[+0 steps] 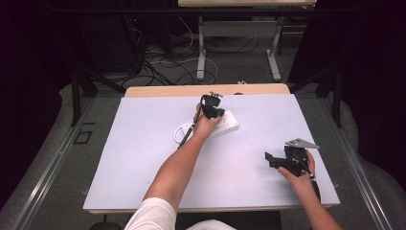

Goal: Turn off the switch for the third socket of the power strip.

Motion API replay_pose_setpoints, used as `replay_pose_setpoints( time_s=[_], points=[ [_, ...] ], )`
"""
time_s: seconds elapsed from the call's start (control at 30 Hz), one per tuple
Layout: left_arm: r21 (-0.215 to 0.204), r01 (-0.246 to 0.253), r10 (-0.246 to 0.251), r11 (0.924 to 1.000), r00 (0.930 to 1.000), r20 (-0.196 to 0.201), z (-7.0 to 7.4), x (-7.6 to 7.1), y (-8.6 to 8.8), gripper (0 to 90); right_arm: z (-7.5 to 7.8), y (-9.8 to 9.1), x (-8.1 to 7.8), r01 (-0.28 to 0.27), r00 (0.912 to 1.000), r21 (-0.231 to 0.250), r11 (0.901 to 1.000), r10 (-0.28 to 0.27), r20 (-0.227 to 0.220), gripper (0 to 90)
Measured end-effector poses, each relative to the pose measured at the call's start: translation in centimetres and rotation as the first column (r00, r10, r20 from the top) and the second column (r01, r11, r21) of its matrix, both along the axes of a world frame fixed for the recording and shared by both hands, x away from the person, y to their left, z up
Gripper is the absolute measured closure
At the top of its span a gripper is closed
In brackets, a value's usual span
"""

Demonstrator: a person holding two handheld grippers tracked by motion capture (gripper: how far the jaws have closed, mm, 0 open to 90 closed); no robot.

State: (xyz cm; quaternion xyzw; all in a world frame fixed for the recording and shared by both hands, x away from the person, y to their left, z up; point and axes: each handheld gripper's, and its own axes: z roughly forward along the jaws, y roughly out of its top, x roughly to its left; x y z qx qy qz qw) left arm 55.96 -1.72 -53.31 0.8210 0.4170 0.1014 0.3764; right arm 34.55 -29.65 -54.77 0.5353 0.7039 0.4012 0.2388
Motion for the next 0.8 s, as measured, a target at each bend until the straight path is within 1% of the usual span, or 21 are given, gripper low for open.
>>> replay_pose_setpoints(
  time_s=[0.3,0.33,0.37,0.47,0.67,0.8],
  points=[
    [0.005,0.0,0.0,1.0,1.0,-0.005,0.05,0.01,-0.01,90.0,0.04,0.01,0.0,-0.003,1.0,0.0,1.0,0.003,0.003,13.0],
    [0.009,-0.004,0.004,0.9999,1.0,-0.002,0.04,-0.01,-0.05,90.0,0.05,0.0,-0.01,-0.004,1.0,0.0,1.0,0.004,0.003,13.0],
    [0.011,-0.017,0.017,0.9998,0.9997,0.015,-0.06,-0.03,-0.15,90.0,0.05,0.0,-0.01,-0.004,1.0,0.0,1.0,0.004,0.003,13.0],
    [0.008,-0.017,0.017,0.9998,0.9998,0.004,-0.02,-0.01,-0.05,90.0,0.07,0.0,-0.02,-0.004,1.0,-0.001,1.0,0.004,0.004,13.0],
    [0.02,-0.014,0.013,0.9997,0.9999,0.005,0.0,0.08,0.08,90.0,0.1,0.03,-0.03,-0.005,1.0,-0.003,1.0,0.005,0.005,13.0],
    [0.017,-0.013,0.013,0.9998,0.9999,0.003,-0.01,0.1,0.09,90.0,0.1,0.03,-0.03,-0.006,1.0,-0.003,1.0,0.006,0.005,13.0]
  ],
)
